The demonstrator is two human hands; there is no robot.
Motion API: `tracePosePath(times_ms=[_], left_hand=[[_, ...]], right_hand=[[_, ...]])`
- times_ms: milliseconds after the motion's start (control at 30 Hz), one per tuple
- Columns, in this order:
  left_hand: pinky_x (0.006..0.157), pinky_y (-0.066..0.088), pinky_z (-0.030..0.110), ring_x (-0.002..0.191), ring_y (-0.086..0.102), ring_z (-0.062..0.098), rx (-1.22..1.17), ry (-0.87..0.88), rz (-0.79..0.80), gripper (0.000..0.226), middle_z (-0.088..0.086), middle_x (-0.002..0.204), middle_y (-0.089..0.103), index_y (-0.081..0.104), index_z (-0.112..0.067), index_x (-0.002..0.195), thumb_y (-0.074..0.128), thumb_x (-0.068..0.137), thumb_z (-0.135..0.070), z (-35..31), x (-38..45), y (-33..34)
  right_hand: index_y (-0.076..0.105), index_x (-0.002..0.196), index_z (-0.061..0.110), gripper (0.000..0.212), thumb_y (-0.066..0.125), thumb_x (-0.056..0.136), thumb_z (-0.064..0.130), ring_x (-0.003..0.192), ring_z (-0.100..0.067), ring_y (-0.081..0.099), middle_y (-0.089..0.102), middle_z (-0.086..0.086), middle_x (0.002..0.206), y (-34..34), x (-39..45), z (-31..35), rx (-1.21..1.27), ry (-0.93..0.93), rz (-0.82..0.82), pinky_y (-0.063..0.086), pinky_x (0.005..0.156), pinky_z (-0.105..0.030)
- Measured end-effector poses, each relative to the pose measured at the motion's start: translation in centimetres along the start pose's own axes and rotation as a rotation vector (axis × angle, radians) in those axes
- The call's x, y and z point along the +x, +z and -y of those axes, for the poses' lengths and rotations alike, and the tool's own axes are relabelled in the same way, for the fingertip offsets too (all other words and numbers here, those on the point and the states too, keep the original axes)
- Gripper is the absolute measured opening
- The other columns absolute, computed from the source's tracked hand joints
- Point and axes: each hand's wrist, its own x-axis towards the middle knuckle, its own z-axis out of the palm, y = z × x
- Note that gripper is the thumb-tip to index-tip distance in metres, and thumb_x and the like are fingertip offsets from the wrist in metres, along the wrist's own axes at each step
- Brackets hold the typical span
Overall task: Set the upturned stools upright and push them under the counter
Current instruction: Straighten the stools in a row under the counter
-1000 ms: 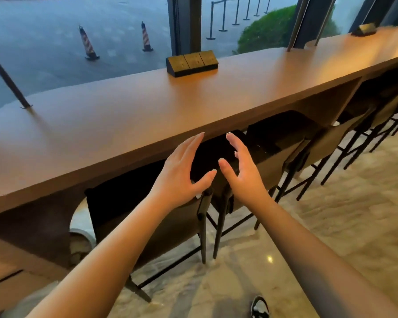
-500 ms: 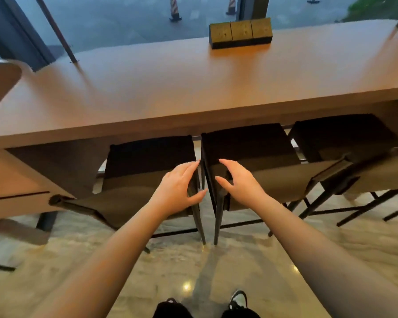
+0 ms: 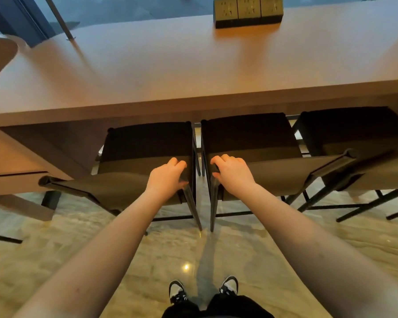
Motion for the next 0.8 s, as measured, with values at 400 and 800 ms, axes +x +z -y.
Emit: tracePosePath(times_ms=[400,800], left_hand=[[0.054,0.055,0.033,0.064,0.060,0.017,0.017,-0.013,-0.020,0.028,-0.006,0.086,0.052,0.052,-0.024,0.100,0.072,0.087,-0.039,0.3,0.2,0.3],[0.058,0.057,0.033,0.065,0.061,0.015,0.015,-0.023,-0.043,0.027,-0.005,0.090,0.055,0.052,-0.025,0.101,0.071,0.088,-0.039,3.0,-0.6,-0.3]], right_hand=[[0.053,0.120,0.023,0.028,0.057,0.096,0.037,0.101,-0.019,0.058,0.061,0.001,0.109,0.1,0.0,0.5,0.007,0.051,-0.052,0.042,0.092,-0.034],[0.053,0.118,0.023,0.025,0.054,0.098,0.037,0.106,-0.019,0.056,0.060,0.000,0.112,0.1,-0.2,1.1,0.012,0.101,-0.046,0.040,0.095,-0.034]])
